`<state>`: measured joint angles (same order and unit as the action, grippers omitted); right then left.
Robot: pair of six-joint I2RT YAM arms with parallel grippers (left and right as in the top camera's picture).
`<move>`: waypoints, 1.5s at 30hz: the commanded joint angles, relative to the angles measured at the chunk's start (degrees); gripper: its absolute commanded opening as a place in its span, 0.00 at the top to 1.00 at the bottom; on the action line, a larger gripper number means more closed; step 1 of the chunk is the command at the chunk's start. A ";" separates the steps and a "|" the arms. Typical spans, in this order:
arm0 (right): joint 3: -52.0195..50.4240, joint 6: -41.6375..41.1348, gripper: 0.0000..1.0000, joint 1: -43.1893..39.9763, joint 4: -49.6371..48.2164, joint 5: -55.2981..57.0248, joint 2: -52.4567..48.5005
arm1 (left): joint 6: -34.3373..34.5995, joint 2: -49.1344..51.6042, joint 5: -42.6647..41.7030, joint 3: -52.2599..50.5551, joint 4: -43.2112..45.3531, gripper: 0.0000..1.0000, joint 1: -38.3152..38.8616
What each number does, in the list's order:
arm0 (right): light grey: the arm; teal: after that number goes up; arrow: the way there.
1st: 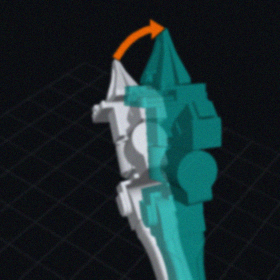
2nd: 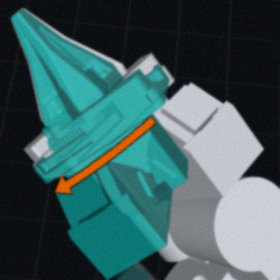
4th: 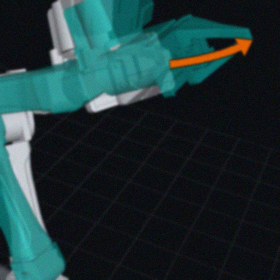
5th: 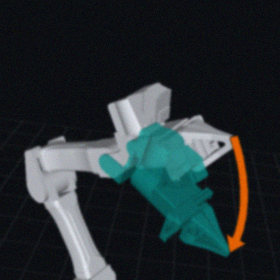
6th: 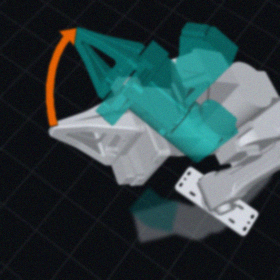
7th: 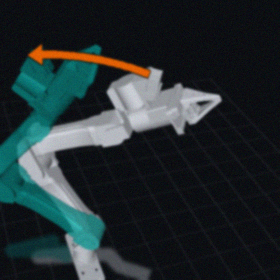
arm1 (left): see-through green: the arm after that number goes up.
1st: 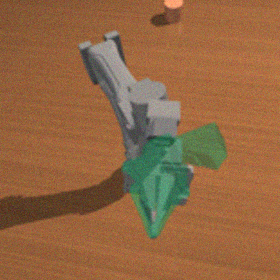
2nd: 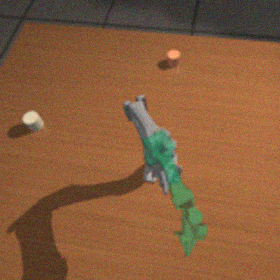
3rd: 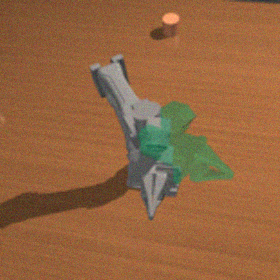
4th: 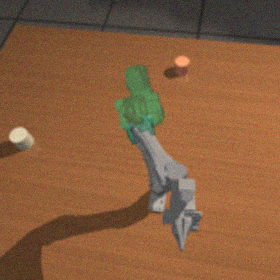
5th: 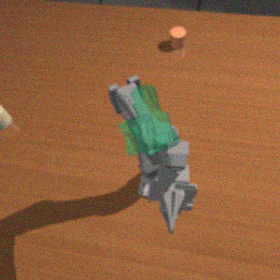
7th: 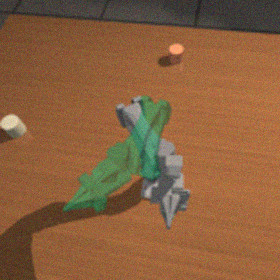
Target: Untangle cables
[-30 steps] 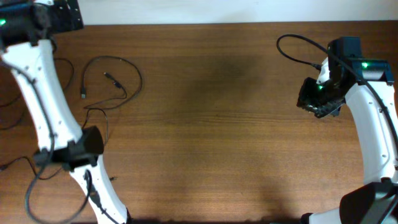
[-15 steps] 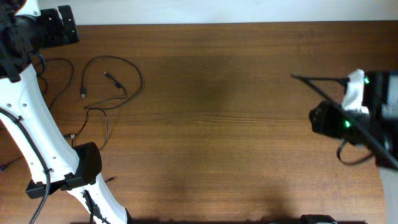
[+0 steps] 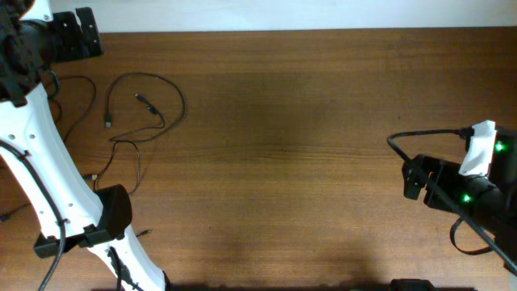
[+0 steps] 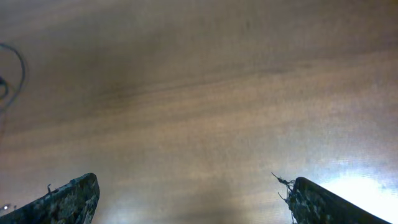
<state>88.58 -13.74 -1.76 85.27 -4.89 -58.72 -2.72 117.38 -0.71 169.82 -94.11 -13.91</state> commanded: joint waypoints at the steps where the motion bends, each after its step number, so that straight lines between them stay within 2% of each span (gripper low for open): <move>1: -0.24 0.00 0.01 0.24 2.71 0.85 -1.64 | 0.57 0.35 -0.63 -0.02 -0.11 0.01 -0.13; 6: -0.31 0.00 0.01 0.26 1.36 0.57 -2.38 | 0.57 0.35 -0.63 -0.02 -0.11 0.01 -0.13; 9: -2.12 0.02 0.01 0.26 -6.95 -0.61 1.20 | 0.57 0.35 -0.63 -0.02 -0.11 0.01 -0.13; 11: -7.15 0.02 0.01 0.26 -14.67 -0.90 5.90 | 0.57 0.35 -0.63 -0.02 -0.11 0.01 -0.13; 21: -58.34 -0.20 0.01 -0.28 -59.78 -1.81 43.21 | 0.57 0.35 -0.61 -0.02 -0.11 0.01 -0.13; 25: -71.58 -0.20 0.01 -0.94 -71.04 -2.38 52.24 | 0.57 0.35 -0.63 -0.02 -0.11 0.01 -0.13; 29: -78.14 -0.17 0.01 -0.90 -74.42 -1.95 58.53 | 0.59 0.35 -0.63 -0.02 -0.11 0.01 -0.13; 37: -82.60 -0.15 0.01 -0.83 -75.71 -1.44 58.53 | 0.57 0.35 -0.63 -0.02 -0.11 0.01 -0.13; 42: -87.86 -0.22 0.01 -0.79 -82.49 -1.88 58.53 | 0.57 0.35 -0.63 -0.02 -0.11 0.01 -0.13; 45: -88.26 -0.15 0.01 0.37 -81.81 -1.92 58.53 | 0.57 0.35 -0.63 -0.02 -0.11 0.01 -0.13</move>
<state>0.99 -13.56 -2.24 3.51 -6.50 -0.89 -2.68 117.43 -0.78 169.80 -94.19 -13.91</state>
